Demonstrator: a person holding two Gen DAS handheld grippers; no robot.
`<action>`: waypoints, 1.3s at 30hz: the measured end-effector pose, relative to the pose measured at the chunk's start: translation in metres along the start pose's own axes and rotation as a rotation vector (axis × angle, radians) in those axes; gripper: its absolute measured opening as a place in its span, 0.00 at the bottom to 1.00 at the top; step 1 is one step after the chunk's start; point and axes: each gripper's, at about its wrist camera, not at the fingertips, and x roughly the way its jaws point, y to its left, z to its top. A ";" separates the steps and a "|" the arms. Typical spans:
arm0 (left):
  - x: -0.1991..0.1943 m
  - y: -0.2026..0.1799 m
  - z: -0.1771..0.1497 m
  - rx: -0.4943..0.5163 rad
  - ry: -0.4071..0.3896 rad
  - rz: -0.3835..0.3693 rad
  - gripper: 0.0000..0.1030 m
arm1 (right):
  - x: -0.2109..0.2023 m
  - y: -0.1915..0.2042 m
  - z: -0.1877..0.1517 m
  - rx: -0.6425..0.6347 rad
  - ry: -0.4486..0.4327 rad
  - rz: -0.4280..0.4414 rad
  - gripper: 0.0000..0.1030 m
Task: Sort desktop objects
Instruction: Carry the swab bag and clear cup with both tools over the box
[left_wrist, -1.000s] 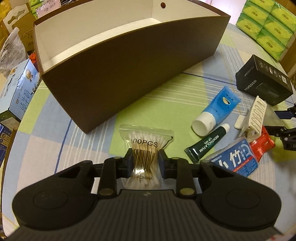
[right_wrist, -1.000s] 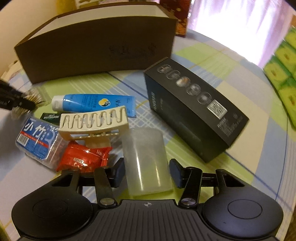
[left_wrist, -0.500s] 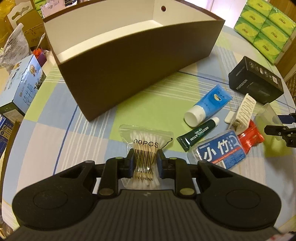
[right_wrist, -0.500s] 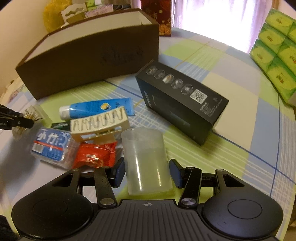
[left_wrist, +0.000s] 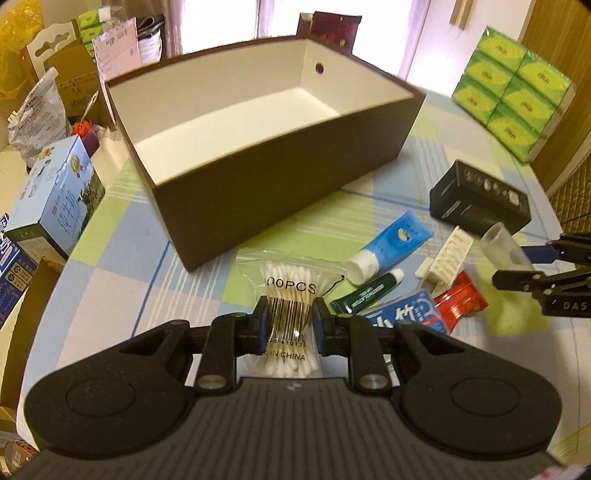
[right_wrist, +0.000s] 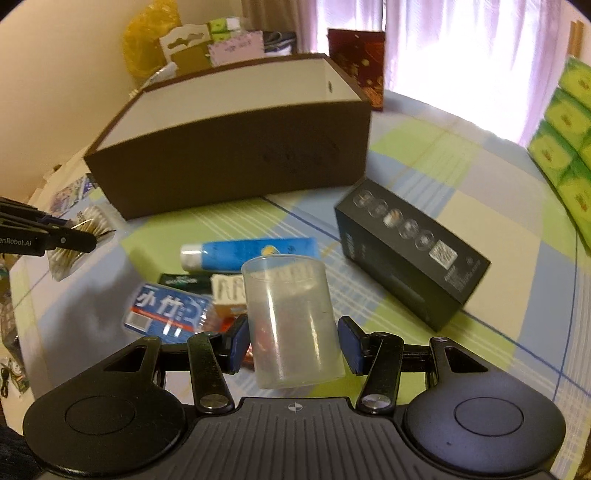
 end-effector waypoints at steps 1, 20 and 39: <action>-0.004 0.000 0.001 -0.002 -0.010 -0.003 0.18 | -0.002 0.002 0.002 -0.007 -0.005 0.003 0.47; -0.058 0.005 0.041 0.000 -0.174 -0.043 0.18 | -0.022 0.026 0.054 -0.102 -0.086 0.079 0.47; -0.038 0.046 0.114 -0.026 -0.208 0.021 0.18 | 0.030 0.061 0.173 -0.202 -0.165 0.174 0.47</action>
